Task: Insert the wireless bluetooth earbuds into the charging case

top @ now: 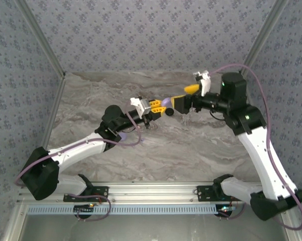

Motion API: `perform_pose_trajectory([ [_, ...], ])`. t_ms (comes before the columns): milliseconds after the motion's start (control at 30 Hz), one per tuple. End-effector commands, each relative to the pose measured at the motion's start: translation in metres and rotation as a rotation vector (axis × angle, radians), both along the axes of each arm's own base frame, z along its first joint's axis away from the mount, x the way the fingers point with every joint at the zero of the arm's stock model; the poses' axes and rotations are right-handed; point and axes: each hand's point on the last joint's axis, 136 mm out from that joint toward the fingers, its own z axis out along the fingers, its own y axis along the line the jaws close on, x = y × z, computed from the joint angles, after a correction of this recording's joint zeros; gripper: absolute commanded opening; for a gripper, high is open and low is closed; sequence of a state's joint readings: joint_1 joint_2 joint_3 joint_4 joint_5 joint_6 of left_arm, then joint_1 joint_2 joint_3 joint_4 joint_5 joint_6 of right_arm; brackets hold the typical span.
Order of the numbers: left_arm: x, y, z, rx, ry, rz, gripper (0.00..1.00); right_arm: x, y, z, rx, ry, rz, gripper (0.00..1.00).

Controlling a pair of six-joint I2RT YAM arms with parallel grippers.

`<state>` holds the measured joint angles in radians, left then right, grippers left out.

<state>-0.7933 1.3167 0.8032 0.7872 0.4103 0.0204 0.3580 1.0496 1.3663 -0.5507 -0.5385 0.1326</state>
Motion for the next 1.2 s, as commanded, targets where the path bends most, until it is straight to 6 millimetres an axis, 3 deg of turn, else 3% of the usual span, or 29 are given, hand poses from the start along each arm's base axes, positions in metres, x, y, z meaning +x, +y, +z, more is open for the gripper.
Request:
perform_pose_trajectory([
  [0,0.011,0.007,-0.003,0.012,0.094,0.075,0.00,0.011,-0.041,0.012,-0.018,-0.154,-0.253,1.00],
  [100,0.034,0.013,-0.034,0.069,0.261,0.176,0.00,0.013,-0.051,0.006,-0.003,-0.166,-0.311,1.00],
  [167,0.047,0.017,-0.058,0.095,0.377,0.224,0.00,0.018,-0.048,-0.016,-0.017,-0.116,-0.304,1.00],
  [300,0.071,0.021,-0.103,0.087,0.624,0.255,0.00,0.024,-0.043,-0.038,0.004,-0.030,-0.284,1.00],
  [467,0.082,-0.001,-0.153,0.130,0.872,0.206,0.00,0.028,-0.040,-0.052,-0.003,0.030,-0.279,1.00],
  [700,0.086,-0.036,-0.215,0.153,1.160,0.146,0.00,0.031,-0.043,-0.055,-0.014,0.035,-0.299,1.00],
  [967,0.080,-0.069,-0.250,0.170,1.288,0.090,0.00,0.032,-0.048,-0.060,-0.031,0.044,-0.318,1.00],
  [1167,0.081,-0.071,-0.267,0.180,1.336,0.105,0.00,0.032,-0.049,-0.062,-0.038,0.053,-0.327,1.00],
])
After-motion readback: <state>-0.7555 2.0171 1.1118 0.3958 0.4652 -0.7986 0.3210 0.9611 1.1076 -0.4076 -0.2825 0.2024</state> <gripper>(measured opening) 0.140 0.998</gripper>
